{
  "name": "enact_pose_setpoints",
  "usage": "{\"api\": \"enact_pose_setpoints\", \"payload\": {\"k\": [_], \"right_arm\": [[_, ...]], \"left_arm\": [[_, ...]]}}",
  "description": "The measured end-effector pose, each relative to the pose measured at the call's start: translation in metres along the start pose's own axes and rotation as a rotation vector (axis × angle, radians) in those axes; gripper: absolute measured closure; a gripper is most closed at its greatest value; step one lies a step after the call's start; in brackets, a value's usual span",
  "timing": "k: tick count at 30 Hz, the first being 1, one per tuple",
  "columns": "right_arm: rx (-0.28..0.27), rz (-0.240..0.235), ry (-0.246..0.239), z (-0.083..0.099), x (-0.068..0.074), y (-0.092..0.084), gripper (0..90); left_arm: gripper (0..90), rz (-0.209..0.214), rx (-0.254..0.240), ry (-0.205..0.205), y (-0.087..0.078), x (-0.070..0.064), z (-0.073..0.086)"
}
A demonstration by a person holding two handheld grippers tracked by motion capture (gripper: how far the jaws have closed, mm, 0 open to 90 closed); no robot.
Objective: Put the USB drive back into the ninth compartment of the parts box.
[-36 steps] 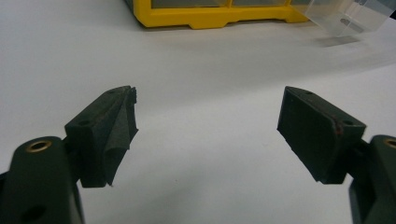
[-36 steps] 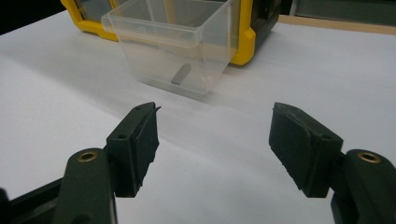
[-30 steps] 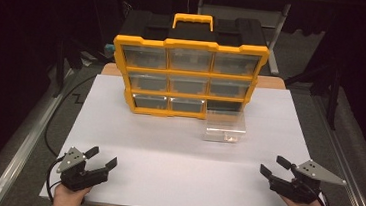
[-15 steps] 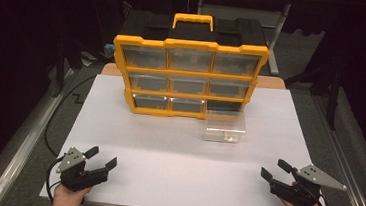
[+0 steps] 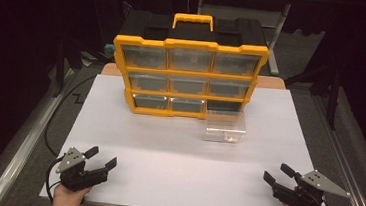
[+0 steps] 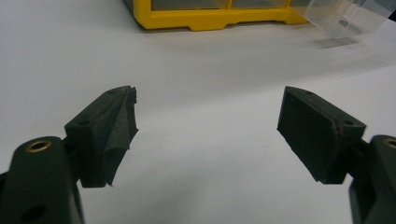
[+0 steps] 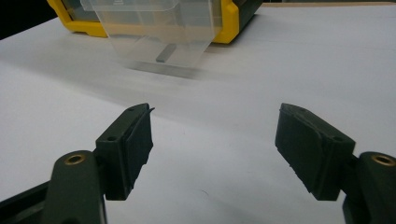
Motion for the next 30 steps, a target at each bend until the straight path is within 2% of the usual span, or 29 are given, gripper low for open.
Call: {"api": "enact_pose_setpoints", "payload": {"k": [8,12,19,30], "right_arm": [[-0.008,0.005,0.021,0.006,-0.001,-0.002,27.5],[-0.016,0.005,0.016,0.008,0.0,-0.003,27.4],[-0.025,0.022,0.016,0.012,0.0,-0.009,26.5],[-0.023,0.009,0.021,0.014,0.001,-0.009,26.5]], "left_arm": [[20.4,0.003,0.004,0.008,0.0,-0.001,0.0],[20.4,0.004,0.003,0.006,0.0,-0.001,0.0],[20.4,0.014,-0.008,-0.012,-0.002,-0.001,0.0],[20.4,0.014,-0.008,-0.01,-0.002,-0.001,0.0]]}}
Point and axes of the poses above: each handheld gripper's, and its own axes: y roughly forward along the jaws, z roughly out of its underside, x roughly to its left, the point moved 4 cm from there along y, roughly forward along the jaws, and after that the axes turned 3 degrees about -x, right-handed, at the moved point
